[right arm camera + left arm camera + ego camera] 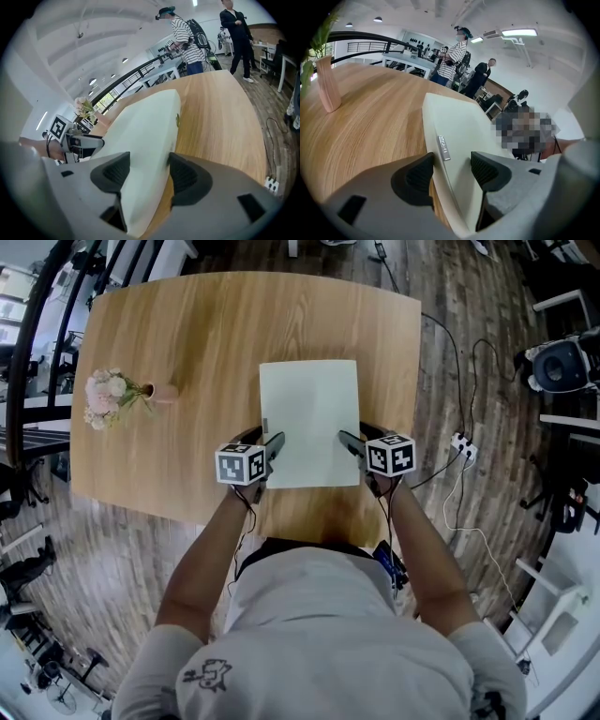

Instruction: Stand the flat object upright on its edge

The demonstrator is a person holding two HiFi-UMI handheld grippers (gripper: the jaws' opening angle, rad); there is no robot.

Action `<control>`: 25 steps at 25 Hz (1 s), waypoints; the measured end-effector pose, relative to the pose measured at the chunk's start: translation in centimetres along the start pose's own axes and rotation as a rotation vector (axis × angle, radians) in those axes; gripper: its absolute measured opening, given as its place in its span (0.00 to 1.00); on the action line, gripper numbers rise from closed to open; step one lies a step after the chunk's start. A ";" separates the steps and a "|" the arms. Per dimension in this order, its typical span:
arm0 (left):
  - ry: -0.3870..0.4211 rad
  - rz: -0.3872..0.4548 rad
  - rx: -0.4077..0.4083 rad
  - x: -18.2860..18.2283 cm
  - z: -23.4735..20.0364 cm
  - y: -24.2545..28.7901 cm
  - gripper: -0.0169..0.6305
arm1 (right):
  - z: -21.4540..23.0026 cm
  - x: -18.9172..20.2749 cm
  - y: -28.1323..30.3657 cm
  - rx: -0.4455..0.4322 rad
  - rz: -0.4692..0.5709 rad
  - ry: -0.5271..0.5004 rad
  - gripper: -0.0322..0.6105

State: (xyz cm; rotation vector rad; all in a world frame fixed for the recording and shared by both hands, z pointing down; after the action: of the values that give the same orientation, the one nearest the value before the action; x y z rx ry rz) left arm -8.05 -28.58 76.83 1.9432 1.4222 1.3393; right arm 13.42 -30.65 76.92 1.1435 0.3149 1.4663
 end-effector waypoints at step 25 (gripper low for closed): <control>0.330 0.292 -0.036 -6.7 3.6 -8.5 0.38 | -7.2 -4.4 -7.0 0.288 0.310 -0.270 0.45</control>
State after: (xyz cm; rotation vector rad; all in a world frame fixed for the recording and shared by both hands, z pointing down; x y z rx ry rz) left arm -9.59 -30.17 65.69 2.0339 1.2720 1.8775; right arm 11.32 -29.63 66.19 1.6634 0.1672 1.5405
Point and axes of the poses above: the fingertips, and each gripper's own axes: y forward along the fingers, z to its right, x out of its underside, the point moved 2 cm from there along -y, backward along the fingers, and after that the axes turned 2 degrees about -z, right-handed, at the moved point
